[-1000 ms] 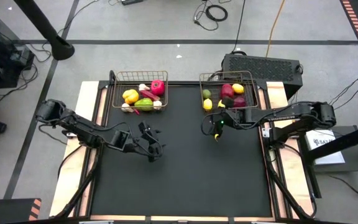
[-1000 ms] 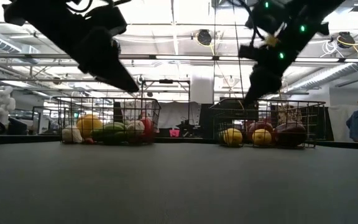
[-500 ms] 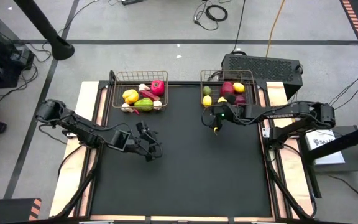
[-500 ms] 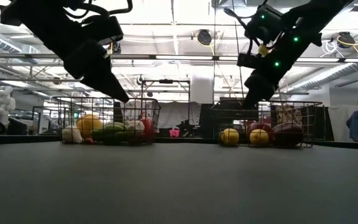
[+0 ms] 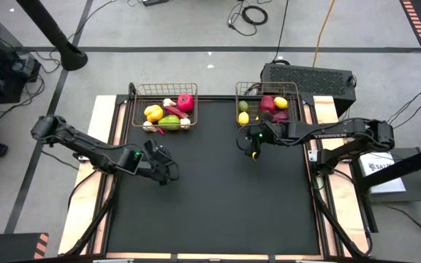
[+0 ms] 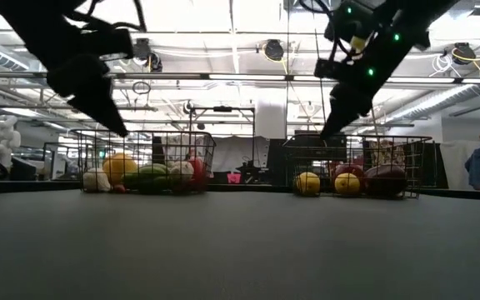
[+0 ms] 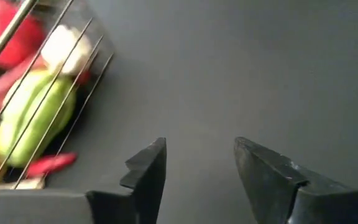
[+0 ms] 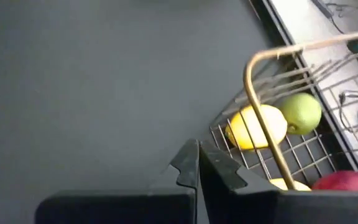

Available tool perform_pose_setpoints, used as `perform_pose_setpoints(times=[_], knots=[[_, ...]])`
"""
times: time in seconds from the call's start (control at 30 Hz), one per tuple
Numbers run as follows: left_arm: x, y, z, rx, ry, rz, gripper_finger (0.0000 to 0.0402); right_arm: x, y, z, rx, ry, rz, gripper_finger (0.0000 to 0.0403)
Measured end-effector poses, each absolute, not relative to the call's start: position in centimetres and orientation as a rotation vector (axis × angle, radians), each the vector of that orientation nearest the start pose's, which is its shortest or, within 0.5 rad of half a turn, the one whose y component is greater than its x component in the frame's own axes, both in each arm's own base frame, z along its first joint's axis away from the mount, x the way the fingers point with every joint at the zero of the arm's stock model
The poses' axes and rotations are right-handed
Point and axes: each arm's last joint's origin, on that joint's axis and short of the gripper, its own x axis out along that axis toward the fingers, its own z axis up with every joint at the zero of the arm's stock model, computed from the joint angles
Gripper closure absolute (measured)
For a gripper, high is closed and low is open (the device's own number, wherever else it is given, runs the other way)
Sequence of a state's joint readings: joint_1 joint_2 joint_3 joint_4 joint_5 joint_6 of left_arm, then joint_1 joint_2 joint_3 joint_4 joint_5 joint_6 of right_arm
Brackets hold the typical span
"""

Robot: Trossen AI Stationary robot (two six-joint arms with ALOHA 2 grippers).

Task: Sort produce into baskets
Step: Return to Home Position

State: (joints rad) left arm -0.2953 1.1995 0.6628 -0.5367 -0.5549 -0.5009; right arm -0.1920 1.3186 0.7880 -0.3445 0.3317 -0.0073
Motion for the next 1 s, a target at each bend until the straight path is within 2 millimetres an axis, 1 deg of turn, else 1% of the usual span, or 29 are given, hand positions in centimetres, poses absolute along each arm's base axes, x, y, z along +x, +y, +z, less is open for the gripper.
perform_pose_setpoints(times=[0.13,0.3,0.4,0.53,0.63,0.7,0.83,1.0], knots=[[19.2,-4.2,19.0,-0.013,0.956,0.530,0.0232,25.7,-4.9,23.0,-0.058,0.871,-0.461,0.0399],[18.2,-3.4,16.6,0.043,0.977,0.593,0.0269,26.4,-3.6,24.5,-0.050,0.837,-0.362,0.0399],[17.4,-2.8,15.3,0.077,1.013,0.626,0.0291,26.7,-2.9,25.0,-0.063,0.824,-0.321,0.0399],[16.8,-2.0,14.2,0.110,1.002,0.681,0.0320,26.7,-2.4,25.1,-0.104,0.829,-0.292,0.0399],[16.7,-1.3,13.8,0.141,0.978,0.734,0.0339,26.7,-2.4,25.1,-0.120,0.831,-0.288,0.0399],[16.5,-0.7,13.6,0.174,0.960,0.806,0.0350,26.7,-2.5,25.1,-0.123,0.830,-0.287,0.0399],[16.3,0.2,13.8,0.247,0.894,0.949,0.0367,26.7,-2.5,25.1,-0.128,0.830,-0.285,0.0399],[16.3,1.2,13.9,0.261,0.885,1.032,0.0381,26.8,-2.5,25.1,-0.140,0.832,-0.280,0.0399]])
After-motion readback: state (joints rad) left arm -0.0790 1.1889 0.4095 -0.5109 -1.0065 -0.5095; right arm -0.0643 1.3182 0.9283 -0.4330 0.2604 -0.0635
